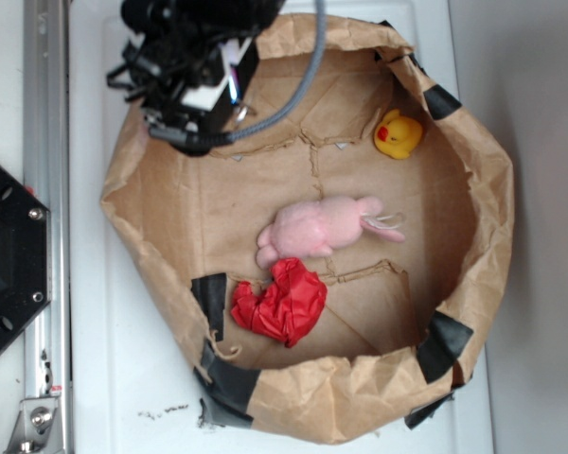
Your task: Grab the silver keys.
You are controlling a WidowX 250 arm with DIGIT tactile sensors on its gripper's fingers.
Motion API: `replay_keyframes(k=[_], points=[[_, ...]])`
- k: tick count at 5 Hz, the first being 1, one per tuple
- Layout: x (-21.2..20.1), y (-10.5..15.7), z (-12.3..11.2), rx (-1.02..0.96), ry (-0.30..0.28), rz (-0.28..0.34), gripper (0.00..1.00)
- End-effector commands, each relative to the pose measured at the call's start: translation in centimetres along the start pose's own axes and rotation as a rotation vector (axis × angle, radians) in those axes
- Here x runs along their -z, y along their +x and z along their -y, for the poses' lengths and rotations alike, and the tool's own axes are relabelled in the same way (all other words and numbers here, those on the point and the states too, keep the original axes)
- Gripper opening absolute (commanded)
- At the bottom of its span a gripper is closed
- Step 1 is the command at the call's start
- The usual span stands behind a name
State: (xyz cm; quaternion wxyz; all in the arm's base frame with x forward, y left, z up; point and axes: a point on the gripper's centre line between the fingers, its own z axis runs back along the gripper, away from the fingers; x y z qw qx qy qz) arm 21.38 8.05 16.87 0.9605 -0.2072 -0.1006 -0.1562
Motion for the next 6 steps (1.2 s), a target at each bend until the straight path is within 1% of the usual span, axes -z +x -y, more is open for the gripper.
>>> replay_keyframes(k=[1,2,3,4,5,6], points=[[1.1,1.0,0.5,0.028,0.145,-0.004,0.0],[3.1,1.4,2.0,0.025,0.23,-0.059,0.0],[5.2,1.8,2.9,-0.026,0.355,-0.117,0.0],[6.9,2.6,1.6,-0.179,0.457,-0.197,0.0],[6.1,3.6,0.2,-0.224,0.354,-0.18,0.0],[4.4,3.9,-0.3,-0.26,0.311,-0.14,0.0]])
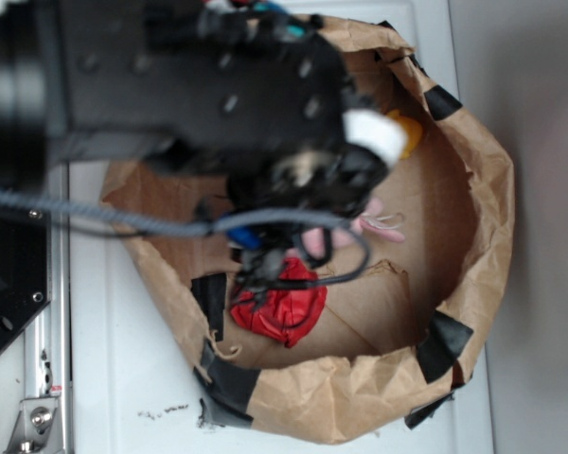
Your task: Grab the silver keys.
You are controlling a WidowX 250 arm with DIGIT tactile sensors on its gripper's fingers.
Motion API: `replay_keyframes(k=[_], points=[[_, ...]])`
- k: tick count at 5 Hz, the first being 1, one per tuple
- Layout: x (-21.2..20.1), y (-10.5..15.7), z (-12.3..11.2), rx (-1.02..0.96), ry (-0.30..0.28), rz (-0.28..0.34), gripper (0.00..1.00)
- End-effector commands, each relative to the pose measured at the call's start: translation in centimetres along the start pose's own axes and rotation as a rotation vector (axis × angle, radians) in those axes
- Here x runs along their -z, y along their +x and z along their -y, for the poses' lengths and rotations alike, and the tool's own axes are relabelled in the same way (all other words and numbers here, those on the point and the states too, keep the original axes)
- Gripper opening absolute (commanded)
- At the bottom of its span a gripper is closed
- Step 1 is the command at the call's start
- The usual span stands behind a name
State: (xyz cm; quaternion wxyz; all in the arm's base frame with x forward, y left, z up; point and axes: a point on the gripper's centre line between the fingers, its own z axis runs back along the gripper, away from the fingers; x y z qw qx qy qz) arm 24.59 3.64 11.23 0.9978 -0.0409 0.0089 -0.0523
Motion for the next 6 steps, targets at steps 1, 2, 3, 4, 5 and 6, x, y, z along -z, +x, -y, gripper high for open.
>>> replay_keyframes(k=[1,2,3,4,5,6], points=[[-3.4,0.5,-1.9,-0.032,-0.06,0.105,0.0],[-2.5,-0.3,-1.0,0.013,-0.035,0.105,0.0],[-2.6,-0.7,-0.7,0.029,-0.049,0.126,0.0],[-2.2,-0.7,-0.6,0.033,-0.041,0.126,0.0],[-2.0,-0.6,-0.5,0.028,-0.04,0.12,0.0],[-1.8,-0.5,-0.4,0.013,-0.042,0.118,0.0]])
